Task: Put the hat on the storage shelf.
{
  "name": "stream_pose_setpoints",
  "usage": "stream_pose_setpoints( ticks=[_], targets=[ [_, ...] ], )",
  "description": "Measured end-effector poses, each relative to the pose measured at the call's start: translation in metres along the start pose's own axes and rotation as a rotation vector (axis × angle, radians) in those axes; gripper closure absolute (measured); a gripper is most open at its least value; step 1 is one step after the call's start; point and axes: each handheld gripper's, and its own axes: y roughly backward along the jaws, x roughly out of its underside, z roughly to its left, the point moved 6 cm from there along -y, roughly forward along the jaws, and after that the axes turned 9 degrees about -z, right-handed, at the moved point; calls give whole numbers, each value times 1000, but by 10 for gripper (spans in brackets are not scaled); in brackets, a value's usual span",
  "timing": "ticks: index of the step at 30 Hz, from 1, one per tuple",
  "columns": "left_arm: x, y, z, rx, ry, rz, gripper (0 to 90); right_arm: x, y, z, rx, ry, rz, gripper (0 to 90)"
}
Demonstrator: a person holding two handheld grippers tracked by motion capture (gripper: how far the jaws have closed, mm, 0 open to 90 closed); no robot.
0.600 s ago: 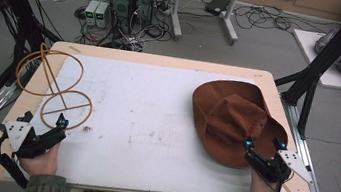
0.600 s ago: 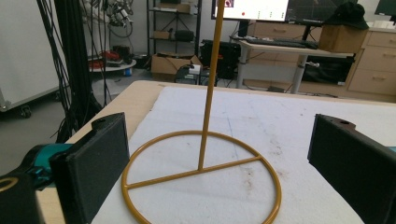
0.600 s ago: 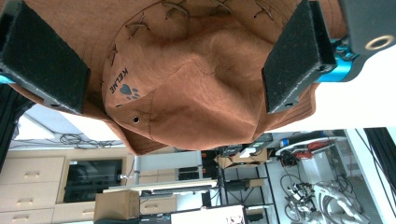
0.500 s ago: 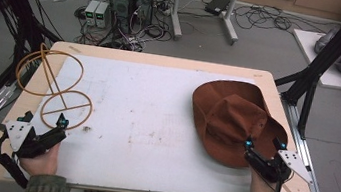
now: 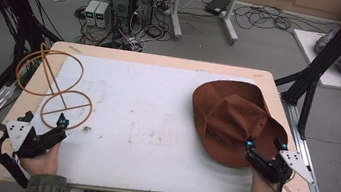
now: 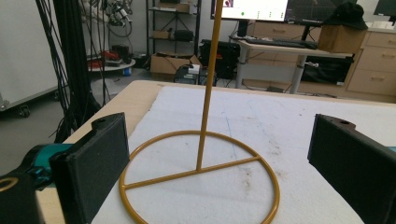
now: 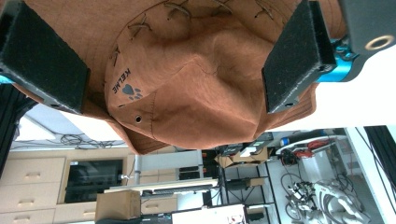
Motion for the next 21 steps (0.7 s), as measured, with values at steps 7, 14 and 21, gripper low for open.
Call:
stream_pose_setpoints(
  ticks=[7,14,21],
  targets=[
    [0,1,2,-7,4,-2,57,-3,-4,4,-30,11,37,71],
    [-1,4,4,-14,6,-4,57,7,-27,12,-76,77,238,71],
    [-1,5,7,-19,15,-7,57,20,-49,15,-29,84,410,72]
  ],
)
